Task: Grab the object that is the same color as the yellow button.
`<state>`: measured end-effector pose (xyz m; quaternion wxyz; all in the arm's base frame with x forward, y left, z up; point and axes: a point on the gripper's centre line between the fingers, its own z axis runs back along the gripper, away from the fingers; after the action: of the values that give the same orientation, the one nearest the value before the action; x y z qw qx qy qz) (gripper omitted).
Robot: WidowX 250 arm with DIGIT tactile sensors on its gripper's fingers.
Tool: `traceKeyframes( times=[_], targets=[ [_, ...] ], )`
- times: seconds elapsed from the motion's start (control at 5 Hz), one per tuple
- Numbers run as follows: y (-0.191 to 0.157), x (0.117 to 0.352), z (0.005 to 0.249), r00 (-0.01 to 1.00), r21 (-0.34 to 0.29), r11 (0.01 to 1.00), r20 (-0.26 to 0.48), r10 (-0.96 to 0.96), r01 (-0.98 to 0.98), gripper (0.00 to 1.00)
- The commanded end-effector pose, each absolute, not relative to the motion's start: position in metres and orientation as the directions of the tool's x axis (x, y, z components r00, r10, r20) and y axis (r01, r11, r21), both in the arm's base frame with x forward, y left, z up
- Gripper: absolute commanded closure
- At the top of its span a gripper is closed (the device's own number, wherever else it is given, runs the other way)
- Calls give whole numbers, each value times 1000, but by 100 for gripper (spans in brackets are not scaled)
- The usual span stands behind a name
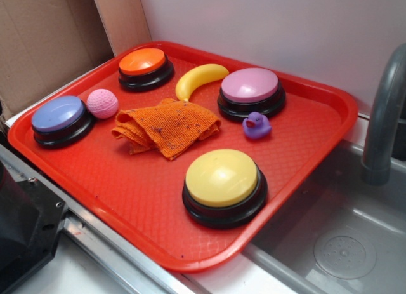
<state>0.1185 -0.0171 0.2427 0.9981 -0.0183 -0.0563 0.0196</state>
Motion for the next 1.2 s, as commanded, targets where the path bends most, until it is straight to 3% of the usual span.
traceKeyframes(
  times=[0.0, 0.2, 0.4, 1.0],
  targets=[
    [-17, 118, 243, 993, -39, 999, 112, 41, -37, 0],
    [-14, 144, 228, 986, -44, 995, 139, 94, -88, 0],
    [-9, 164, 215, 982, -100, 989, 147, 120, -106, 0],
    [28, 256, 153, 935, -57, 955, 195, 296, -290, 0]
  ],
)
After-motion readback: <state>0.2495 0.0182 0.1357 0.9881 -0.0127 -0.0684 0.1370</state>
